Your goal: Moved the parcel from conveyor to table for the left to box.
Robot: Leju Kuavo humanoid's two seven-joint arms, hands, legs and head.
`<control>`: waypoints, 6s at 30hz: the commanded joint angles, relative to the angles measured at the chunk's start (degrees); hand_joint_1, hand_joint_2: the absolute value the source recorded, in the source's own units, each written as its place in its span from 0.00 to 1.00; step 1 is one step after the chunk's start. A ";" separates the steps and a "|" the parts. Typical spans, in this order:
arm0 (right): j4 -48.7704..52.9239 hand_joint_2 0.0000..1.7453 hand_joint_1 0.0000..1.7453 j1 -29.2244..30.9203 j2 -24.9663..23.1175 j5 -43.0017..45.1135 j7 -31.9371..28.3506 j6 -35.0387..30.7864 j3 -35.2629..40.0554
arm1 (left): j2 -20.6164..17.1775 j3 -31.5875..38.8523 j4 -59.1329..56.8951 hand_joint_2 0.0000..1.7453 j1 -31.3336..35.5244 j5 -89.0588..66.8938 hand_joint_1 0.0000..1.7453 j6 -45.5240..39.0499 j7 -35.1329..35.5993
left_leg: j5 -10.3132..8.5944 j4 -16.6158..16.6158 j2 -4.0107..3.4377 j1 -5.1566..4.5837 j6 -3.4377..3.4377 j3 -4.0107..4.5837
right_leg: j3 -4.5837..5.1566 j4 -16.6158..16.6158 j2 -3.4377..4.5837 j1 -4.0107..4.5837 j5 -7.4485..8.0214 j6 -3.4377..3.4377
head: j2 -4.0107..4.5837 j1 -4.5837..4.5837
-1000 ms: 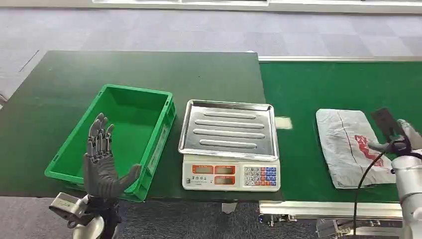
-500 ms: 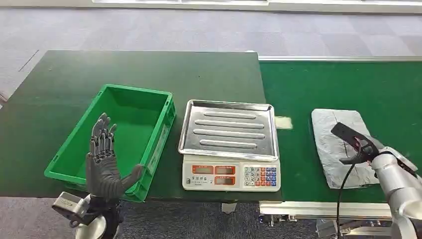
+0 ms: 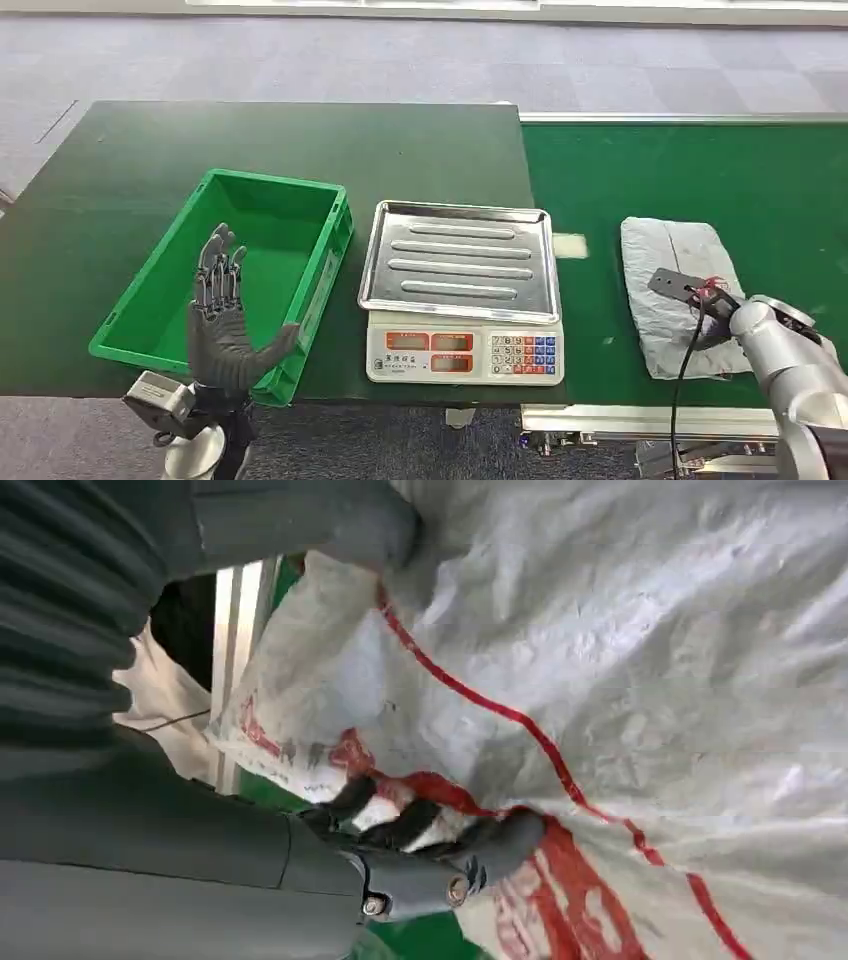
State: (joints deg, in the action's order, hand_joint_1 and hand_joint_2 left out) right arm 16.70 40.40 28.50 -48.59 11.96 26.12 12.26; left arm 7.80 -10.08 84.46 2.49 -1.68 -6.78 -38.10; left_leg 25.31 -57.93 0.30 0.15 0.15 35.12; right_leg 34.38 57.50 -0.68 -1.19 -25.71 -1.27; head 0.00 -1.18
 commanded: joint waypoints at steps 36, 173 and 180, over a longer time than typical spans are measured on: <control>44.60 1.00 1.00 4.55 -21.72 15.98 -34.18 -42.48 -4.10 | -1.59 -1.61 1.76 1.00 1.74 0.49 0.00 -2.71 -0.48 | -0.01 0.06 -0.46 -0.01 -0.08 0.07 | 0.23 0.08 0.48 0.00 0.09 0.11 | 0.00 0.00; 80.29 1.00 0.00 -36.03 -33.17 25.02 -44.68 -55.99 -4.81 | 12.20 -54.70 -62.57 1.00 49.19 -11.77 1.00 -10.63 41.09 | 0.05 0.05 -0.17 0.17 -0.25 -0.13 | -0.02 0.03 0.25 0.18 -0.03 0.29 | 0.00 0.00; 81.73 1.00 0.00 -37.35 -33.21 25.10 -44.93 -56.96 -5.25 | 12.20 -49.13 -62.25 1.00 51.69 -8.91 1.00 -17.17 34.71 | 0.08 0.07 -0.15 0.19 -0.26 -0.21 | -0.11 0.00 0.23 0.20 -0.06 0.32 | 0.00 0.00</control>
State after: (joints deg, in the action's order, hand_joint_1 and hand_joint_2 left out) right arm 99.32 3.47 -5.44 -23.69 -32.96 -30.01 7.26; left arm 20.72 -64.28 23.26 50.16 -12.41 -18.49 1.37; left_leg 25.31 -57.94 0.27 0.27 -0.08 35.16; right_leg 34.53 57.63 -0.58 -1.07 -25.76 -1.05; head 0.00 -1.18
